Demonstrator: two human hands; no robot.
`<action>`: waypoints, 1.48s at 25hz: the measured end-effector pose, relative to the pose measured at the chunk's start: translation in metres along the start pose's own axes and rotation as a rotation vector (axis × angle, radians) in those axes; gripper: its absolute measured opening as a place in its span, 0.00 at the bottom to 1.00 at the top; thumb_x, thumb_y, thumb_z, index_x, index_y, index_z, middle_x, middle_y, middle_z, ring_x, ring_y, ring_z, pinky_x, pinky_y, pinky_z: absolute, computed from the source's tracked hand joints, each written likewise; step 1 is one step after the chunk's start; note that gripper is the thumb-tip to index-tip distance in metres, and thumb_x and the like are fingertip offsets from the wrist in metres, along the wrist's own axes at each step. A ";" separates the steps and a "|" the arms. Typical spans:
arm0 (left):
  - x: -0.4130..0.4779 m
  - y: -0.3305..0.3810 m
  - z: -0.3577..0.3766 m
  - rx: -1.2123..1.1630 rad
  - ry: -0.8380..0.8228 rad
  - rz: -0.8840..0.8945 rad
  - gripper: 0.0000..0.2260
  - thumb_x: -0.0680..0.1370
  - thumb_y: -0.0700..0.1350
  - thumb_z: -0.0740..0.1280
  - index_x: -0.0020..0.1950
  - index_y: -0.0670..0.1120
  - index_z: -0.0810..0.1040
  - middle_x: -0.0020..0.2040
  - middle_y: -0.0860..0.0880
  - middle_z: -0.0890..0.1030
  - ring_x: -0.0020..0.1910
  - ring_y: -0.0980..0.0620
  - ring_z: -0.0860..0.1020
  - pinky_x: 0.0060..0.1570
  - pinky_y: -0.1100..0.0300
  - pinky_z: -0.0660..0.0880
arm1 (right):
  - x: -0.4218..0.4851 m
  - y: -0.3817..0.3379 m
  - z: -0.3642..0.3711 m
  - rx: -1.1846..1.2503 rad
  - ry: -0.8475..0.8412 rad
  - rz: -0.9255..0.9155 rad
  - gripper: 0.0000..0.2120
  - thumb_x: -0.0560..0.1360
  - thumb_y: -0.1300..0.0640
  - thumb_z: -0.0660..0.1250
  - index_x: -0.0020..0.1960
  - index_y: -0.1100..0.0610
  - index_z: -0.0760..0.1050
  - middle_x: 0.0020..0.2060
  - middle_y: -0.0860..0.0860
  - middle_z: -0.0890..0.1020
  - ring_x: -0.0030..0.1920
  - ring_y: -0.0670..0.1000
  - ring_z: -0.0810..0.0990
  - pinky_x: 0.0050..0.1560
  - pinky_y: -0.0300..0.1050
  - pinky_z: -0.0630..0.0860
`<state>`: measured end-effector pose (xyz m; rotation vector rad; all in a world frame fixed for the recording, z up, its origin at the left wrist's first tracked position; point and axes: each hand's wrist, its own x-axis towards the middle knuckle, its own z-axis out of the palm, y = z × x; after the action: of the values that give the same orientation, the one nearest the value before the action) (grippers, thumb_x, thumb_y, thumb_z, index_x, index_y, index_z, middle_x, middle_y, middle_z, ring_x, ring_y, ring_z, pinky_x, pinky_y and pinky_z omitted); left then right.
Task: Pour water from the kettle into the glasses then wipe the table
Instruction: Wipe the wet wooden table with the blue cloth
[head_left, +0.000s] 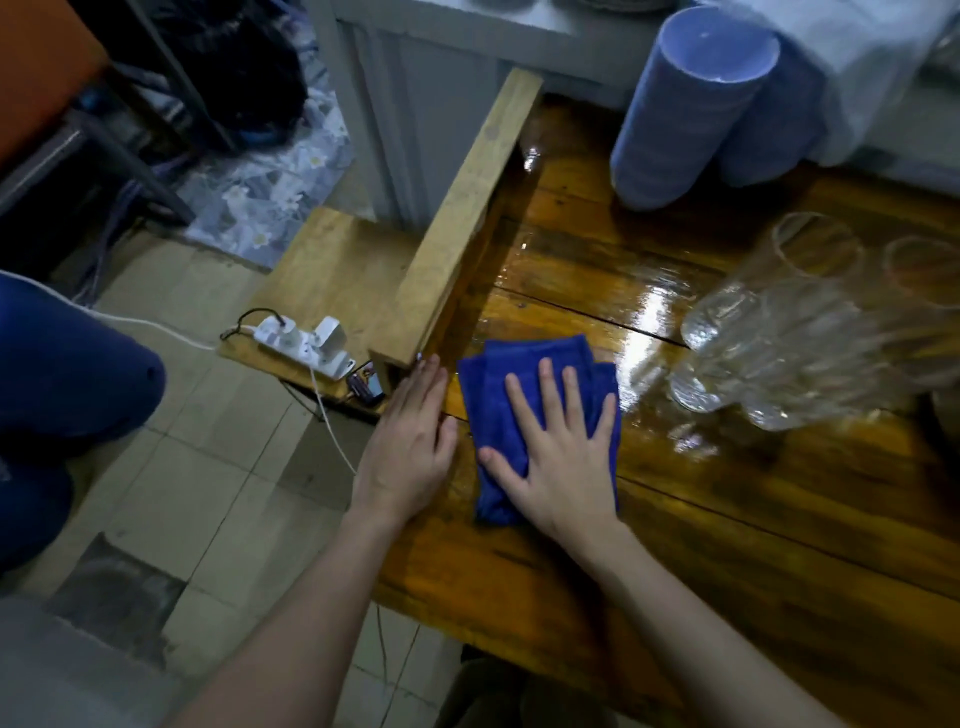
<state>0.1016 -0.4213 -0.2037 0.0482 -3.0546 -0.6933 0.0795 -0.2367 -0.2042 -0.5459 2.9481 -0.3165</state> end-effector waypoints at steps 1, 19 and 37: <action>0.000 0.000 0.000 0.004 0.008 0.002 0.24 0.81 0.48 0.56 0.75 0.42 0.62 0.77 0.45 0.61 0.76 0.51 0.57 0.74 0.59 0.51 | -0.017 -0.001 0.000 0.007 -0.013 0.005 0.38 0.74 0.28 0.47 0.79 0.44 0.47 0.80 0.53 0.45 0.79 0.57 0.41 0.73 0.71 0.42; -0.004 0.002 0.000 0.034 0.027 0.012 0.25 0.81 0.50 0.54 0.76 0.42 0.61 0.77 0.44 0.61 0.76 0.49 0.58 0.74 0.56 0.51 | -0.113 0.048 -0.011 -0.021 -0.042 0.142 0.40 0.73 0.27 0.49 0.79 0.46 0.47 0.80 0.53 0.46 0.79 0.56 0.42 0.75 0.66 0.44; 0.000 0.004 -0.001 0.055 -0.022 -0.007 0.25 0.81 0.48 0.56 0.76 0.41 0.59 0.77 0.44 0.59 0.77 0.51 0.55 0.75 0.52 0.57 | 0.072 0.030 -0.012 -0.085 -0.034 0.021 0.40 0.74 0.27 0.45 0.79 0.46 0.44 0.80 0.54 0.45 0.79 0.57 0.41 0.74 0.67 0.43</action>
<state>0.1010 -0.4180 -0.2008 0.0521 -3.0954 -0.6148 0.0011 -0.2333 -0.2057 -0.5247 2.9428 -0.1791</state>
